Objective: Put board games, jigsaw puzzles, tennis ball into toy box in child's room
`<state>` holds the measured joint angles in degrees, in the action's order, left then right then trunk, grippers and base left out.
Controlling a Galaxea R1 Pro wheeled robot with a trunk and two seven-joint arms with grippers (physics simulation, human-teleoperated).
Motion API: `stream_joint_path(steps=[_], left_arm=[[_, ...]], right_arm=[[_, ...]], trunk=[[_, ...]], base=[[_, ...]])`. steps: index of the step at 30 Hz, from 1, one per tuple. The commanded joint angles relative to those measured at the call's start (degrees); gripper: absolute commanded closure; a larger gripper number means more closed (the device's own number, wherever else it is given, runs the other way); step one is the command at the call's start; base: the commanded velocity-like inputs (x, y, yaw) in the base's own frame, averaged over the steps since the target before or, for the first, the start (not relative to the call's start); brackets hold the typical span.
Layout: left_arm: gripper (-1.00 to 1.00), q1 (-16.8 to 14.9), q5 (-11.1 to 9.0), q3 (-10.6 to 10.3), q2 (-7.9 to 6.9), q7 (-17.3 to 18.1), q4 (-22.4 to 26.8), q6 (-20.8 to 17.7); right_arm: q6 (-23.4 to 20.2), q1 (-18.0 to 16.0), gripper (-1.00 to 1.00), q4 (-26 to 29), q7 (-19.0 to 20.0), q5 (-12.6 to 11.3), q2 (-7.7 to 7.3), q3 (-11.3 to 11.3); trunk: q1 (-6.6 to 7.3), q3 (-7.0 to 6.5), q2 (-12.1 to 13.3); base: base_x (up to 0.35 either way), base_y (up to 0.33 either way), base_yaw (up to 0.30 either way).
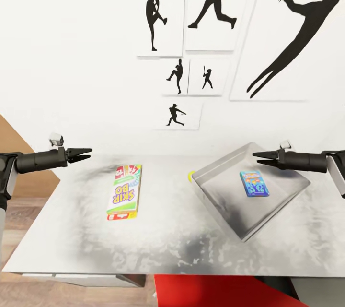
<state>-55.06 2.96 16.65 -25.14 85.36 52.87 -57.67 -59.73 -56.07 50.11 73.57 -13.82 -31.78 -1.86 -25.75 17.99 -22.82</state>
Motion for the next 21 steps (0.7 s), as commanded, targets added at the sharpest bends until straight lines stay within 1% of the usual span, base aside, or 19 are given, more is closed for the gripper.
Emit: stream_joint_path(steps=[1,4,8,13,17,21], left_arm=[[-1.00,0.25,0.31,0.29,-0.12,0.50,0.02,-0.58],[-1.00,1.27,0.30,0.73,-0.36,0.84,0.00,0.02],[-1.00,2.79,0.24,1.07,-0.51,1.72,0.00,2.00],[-1.00,4.75,0.27,2.07,-0.58,4.38,0.01,3.88],[-1.00,5.91,0.28,3.56,-0.60,4.64,0.03,4.54],[-1.00,6.44,0.29,4.85,-0.61,4.64,0.08,4.80]], right_arm=[[-0.27,0.30,-1.00,0.01,0.97,0.02,-0.07,-0.03],[-0.25,1.37,-1.00,0.04,3.28,0.02,-0.18,-0.06],[-0.11,3.00,-1.00,0.09,6.14,0.02,-0.26,-0.11],[0.15,5.00,-1.00,0.19,9.28,0.02,-0.32,-0.35],[1.92,6.38,-1.00,0.46,10.97,0.02,-0.25,-0.69],[4.31,7.31,-1.00,0.54,11.65,-0.02,-0.15,-0.86]], trunk=[[-0.04,0.01,-0.10],[-0.04,-0.28,-0.10],[-0.04,-0.66,-0.10],[-0.04,-1.13,-0.10],[-0.04,-1.51,-0.10],[-0.04,-1.89,-0.10]], base=[[0.000,0.000,0.000],[0.000,0.000,0.000],[0.000,0.000,0.000],[0.000,0.000,0.000],[0.000,0.000,0.000],[0.000,0.000,0.000]])
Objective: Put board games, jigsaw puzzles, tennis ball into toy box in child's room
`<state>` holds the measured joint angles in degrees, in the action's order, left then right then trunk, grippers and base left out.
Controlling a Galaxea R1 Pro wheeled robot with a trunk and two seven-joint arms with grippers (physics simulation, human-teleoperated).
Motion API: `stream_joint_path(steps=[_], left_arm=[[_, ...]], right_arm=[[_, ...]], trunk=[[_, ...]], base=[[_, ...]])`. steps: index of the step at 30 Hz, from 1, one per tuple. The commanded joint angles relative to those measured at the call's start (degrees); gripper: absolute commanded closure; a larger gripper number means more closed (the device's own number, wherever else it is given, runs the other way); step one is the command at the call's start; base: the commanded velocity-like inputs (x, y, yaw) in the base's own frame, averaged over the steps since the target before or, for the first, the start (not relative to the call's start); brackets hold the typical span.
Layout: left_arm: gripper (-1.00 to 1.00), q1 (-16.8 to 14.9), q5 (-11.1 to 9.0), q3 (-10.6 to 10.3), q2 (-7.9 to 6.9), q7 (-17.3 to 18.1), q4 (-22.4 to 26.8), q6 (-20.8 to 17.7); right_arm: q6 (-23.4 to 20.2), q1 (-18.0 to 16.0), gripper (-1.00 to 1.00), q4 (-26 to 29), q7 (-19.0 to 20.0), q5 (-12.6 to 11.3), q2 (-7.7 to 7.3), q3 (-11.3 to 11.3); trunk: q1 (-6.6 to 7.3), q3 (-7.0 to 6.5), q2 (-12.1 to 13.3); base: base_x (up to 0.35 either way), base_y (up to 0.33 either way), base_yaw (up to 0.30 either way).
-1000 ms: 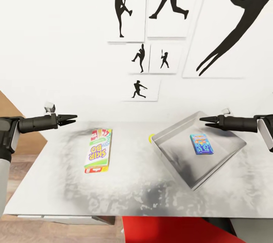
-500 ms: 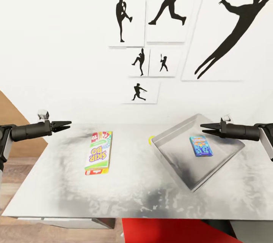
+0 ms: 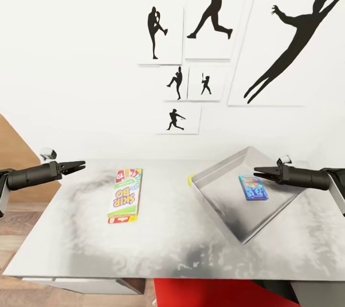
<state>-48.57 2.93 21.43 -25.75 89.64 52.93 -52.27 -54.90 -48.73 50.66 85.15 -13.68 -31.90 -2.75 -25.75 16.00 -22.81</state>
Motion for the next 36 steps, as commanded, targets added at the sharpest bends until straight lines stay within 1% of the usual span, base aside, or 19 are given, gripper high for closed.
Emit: stream_joint_path(steps=[1,6,16,26,36], left_arm=[[-1.00,0.02,0.32,0.30,0.01,0.36,0.05,-0.57],[-1.00,0.22,0.32,0.99,-0.05,0.36,0.23,-0.54],[-1.00,0.30,0.39,1.30,-0.08,0.36,0.40,-0.62],[-1.00,0.31,0.41,1.38,-0.12,0.36,0.41,-0.63],[-1.00,0.32,0.41,1.34,-0.95,0.36,0.42,-0.56]], right_arm=[[-0.10,0.10,-1.00,-0.03,0.18,-0.17,0.00,-0.01],[1.16,0.52,-1.00,-0.28,0.59,-0.63,0.11,-0.11],[2.25,0.72,-1.00,-0.59,0.80,-4.09,0.17,-0.15],[2.42,0.74,-1.00,-0.64,0.78,-4.91,0.24,-0.15],[2.56,0.74,-1.00,-0.95,0.84,-5.05,0.33,-0.15]], trunk=[[-0.04,0.01,-0.10],[-0.04,-0.46,-0.10],[-0.04,-1.41,-0.10],[-0.04,-2.36,-0.10],[-0.04,-3.31,-0.10]], base=[[0.000,0.000,0.000],[-0.022,0.001,0.000],[-0.070,0.052,-0.029],[-0.013,0.013,-0.098],[-0.001,0.001,-0.123]])
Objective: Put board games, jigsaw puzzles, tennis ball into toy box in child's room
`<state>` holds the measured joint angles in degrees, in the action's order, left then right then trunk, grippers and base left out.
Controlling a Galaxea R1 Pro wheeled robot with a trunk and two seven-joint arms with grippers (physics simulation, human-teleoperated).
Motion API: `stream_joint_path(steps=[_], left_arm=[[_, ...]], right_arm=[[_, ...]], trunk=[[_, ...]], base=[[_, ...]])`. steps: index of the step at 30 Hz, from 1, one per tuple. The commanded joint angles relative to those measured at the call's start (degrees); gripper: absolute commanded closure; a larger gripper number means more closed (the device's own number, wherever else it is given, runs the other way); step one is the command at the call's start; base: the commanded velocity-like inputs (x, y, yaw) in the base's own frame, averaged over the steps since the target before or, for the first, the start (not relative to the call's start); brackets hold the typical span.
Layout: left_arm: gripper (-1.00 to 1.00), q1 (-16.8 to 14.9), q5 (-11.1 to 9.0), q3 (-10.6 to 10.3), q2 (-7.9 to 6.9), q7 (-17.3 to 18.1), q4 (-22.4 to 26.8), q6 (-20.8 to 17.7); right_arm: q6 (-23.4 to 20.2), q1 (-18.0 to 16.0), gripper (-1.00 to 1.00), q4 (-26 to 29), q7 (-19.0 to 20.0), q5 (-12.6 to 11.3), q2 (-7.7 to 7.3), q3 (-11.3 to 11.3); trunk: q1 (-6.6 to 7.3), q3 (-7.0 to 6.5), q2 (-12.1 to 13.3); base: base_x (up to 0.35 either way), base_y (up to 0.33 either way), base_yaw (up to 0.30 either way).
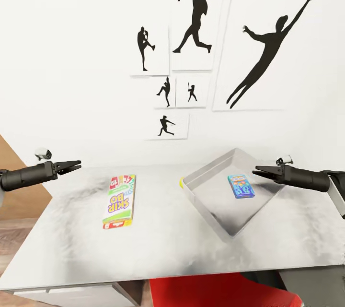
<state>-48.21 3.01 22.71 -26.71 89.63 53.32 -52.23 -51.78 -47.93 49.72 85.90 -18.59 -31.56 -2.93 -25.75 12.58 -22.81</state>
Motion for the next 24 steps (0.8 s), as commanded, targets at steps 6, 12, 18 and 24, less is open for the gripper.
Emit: stream_joint_path(steps=[6,12,18,24], left_arm=[[-1.00,-0.05,0.36,0.06,-0.18,0.37,0.03,-0.58],[-1.00,-0.05,0.40,0.06,-0.25,0.37,0.03,-0.53],[-1.00,-0.05,0.41,0.08,-0.31,0.37,0.03,-0.51],[-1.00,-0.05,0.41,0.13,-0.39,0.37,-0.03,-0.50]], right_arm=[[-0.53,-0.06,-1.00,-0.05,0.12,-0.19,-0.06,0.03],[-0.52,-0.06,-1.00,-0.06,0.14,-0.19,-0.07,0.03],[-0.52,-0.06,-1.00,-0.06,0.14,-0.15,-0.08,0.03],[-0.52,-0.06,-1.00,-0.06,0.12,-0.14,-0.08,0.03]], trunk=[[-0.04,-0.46,-0.11],[-0.04,-1.03,-0.11],[-0.04,-1.60,-0.11],[-0.04,-2.17,-0.11]], base=[[0.000,0.000,-0.129],[0.000,0.000,-0.132],[-0.027,0.000,-0.133],[-0.111,0.030,-0.133]])
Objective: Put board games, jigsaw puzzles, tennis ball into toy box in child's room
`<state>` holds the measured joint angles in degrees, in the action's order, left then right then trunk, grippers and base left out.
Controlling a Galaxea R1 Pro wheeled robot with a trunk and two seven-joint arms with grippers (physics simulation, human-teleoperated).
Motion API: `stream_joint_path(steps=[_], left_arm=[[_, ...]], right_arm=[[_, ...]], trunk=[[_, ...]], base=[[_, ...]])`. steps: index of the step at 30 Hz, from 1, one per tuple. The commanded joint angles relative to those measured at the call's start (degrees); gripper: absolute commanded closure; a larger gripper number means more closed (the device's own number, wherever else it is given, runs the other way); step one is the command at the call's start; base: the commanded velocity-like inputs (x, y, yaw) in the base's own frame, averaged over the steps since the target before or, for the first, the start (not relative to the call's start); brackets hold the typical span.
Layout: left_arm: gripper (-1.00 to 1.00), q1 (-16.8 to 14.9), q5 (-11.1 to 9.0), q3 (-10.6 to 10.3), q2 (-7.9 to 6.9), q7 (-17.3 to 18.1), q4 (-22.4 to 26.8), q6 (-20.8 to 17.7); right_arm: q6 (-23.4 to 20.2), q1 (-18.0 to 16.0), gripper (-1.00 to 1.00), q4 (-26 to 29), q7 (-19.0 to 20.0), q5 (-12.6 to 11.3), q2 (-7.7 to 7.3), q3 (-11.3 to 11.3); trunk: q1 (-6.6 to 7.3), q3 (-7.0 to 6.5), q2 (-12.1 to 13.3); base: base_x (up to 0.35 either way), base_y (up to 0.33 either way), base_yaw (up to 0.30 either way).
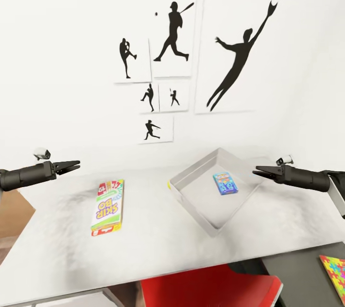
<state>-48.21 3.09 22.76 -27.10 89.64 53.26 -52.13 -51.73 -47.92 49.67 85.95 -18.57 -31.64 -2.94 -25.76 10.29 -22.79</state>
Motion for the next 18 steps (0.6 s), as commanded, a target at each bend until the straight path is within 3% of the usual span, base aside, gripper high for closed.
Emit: stream_joint_path(steps=[1,10,18], left_arm=[[-1.00,-0.04,0.34,0.06,-0.03,0.36,0.02,-0.60],[-1.00,-0.04,0.32,0.03,-0.33,0.36,0.02,-0.60],[-1.00,-0.04,0.29,0.07,-0.40,0.36,0.04,-0.60]], right_arm=[[-0.57,-0.06,-1.00,-0.01,0.07,-0.17,-0.01,0.04],[-0.57,-0.06,-1.00,-0.01,-0.18,-0.16,-0.01,0.04],[-0.51,-0.06,-1.00,-0.02,-0.27,-0.16,0.01,0.04]], trunk=[[-0.03,0.03,-0.13],[-0.03,-0.82,-0.13],[-0.03,-1.33,-0.13]], base=[[-0.142,0.060,-0.133],[-0.140,0.059,-0.134],[-0.039,0.013,-0.098]])
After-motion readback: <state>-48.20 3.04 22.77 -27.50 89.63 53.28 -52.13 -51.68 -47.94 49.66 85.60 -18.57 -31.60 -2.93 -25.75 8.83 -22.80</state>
